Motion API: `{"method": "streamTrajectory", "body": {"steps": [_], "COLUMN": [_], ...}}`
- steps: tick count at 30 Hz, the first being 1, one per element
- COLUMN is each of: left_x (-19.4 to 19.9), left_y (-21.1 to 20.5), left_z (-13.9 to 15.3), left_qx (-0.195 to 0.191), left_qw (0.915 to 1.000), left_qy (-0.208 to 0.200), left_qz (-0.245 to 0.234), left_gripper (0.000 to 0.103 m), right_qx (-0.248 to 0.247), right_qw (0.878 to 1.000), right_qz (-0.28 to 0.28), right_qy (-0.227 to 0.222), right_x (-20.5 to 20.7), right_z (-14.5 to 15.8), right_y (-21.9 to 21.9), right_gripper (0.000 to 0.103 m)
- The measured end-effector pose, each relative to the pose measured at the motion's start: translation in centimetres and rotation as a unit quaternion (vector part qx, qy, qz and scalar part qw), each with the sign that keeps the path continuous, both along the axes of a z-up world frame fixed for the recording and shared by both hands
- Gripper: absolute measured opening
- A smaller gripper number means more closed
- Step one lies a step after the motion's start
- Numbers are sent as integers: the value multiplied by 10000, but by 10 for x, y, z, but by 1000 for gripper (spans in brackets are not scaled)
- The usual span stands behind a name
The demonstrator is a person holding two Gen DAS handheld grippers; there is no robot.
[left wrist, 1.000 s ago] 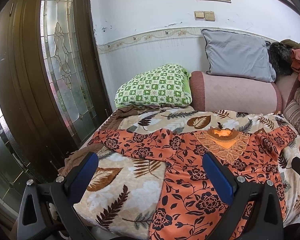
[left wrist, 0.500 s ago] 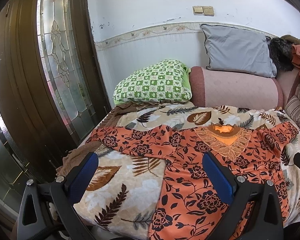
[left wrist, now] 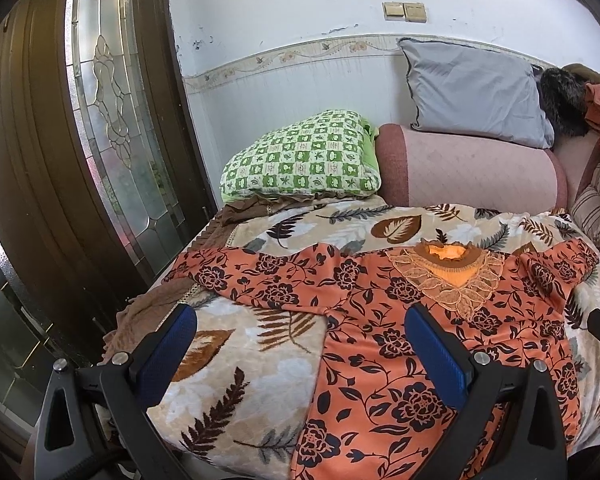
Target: Fold small clothes
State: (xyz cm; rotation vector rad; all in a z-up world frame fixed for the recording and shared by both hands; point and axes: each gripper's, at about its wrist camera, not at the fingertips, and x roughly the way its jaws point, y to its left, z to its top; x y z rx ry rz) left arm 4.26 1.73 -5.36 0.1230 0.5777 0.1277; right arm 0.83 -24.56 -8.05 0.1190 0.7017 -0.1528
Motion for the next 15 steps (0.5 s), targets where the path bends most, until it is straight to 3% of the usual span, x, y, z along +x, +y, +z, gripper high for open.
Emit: {"method": "streamTrajectory", "body": {"steps": [15], "left_x": [31], "left_y": [-14], "left_z": [-14], "left_qx": [17], "left_qw": [9999], "left_qy": [124], "left_qz": [-95], "left_gripper": [103], "right_qx": [-157], "right_qw": [9994], "right_qz": [-305], "right_qy": [21], "right_x": [19], "right_z": [-2], "right_y": [-34], "right_gripper": [103]}}
